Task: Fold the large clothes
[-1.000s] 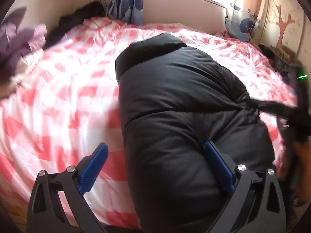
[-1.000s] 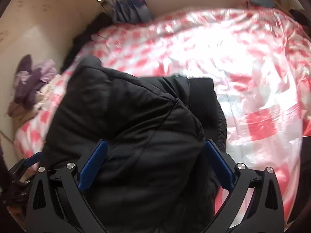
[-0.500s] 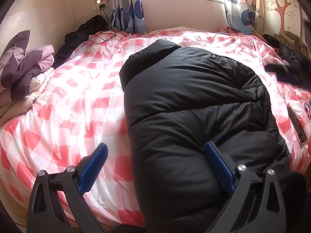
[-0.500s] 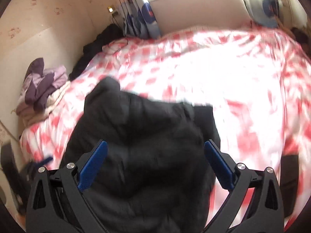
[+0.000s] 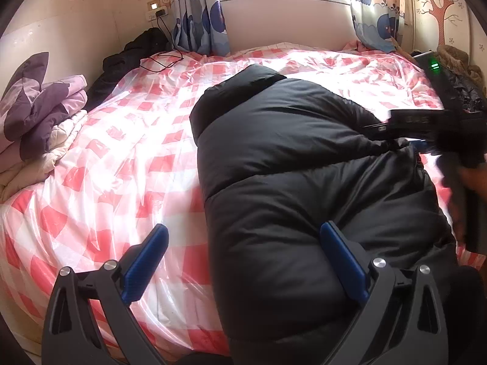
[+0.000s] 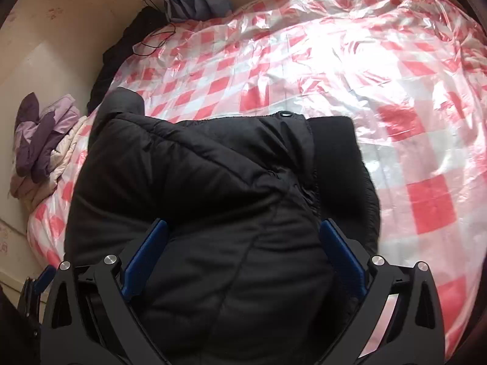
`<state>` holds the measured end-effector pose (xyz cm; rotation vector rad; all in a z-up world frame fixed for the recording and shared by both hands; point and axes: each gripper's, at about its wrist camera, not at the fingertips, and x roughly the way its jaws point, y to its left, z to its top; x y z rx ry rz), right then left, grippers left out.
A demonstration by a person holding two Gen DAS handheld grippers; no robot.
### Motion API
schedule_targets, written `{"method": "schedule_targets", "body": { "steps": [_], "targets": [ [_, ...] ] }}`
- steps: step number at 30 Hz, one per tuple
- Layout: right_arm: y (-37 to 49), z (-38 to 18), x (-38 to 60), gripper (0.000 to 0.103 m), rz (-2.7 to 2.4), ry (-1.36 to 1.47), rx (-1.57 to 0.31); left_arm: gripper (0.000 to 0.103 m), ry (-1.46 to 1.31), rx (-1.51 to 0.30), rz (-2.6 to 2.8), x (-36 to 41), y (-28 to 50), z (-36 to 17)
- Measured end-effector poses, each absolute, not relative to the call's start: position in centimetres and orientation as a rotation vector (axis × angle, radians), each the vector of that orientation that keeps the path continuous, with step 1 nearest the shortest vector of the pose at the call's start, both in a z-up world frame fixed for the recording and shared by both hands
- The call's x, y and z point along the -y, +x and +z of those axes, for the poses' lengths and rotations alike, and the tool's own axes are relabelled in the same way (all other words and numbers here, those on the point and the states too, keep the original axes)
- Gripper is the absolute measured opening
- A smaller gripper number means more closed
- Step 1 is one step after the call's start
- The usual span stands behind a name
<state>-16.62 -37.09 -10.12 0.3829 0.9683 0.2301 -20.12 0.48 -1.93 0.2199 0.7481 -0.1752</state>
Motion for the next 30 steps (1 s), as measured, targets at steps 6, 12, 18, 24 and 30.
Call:
{"method": "schedule_targets", "body": {
  "steps": [6, 12, 18, 24, 30],
  "targets": [
    [-20.6, -10.4, 37.4, 0.096, 0.231, 0.338, -1.010, 0.096, 0.225, -0.743, -0.169, -0.4, -20.3, -1.9],
    [-23.3, -10.4, 39.5, 0.096, 0.235, 0.406, -1.012, 0.096, 0.261, -0.733, -0.154, -0.2, -21.0, -1.3],
    [-25.6, -10.7, 40.5, 0.096, 0.231, 0.440, -1.033, 0.096, 0.273, -0.723, -0.158, -0.1, -21.6, -0.7],
    [-25.8, -13.7, 40.3, 0.096, 0.263, 0.531, -1.102, 0.096, 0.251, -0.731, -0.163, -0.2, -21.7, -0.8],
    [-24.8, -15.9, 39.0, 0.097, 0.293, 0.613, -1.097, 0.096, 0.244, -0.727, -0.161, -0.2, -21.6, -0.9]
  ]
}}
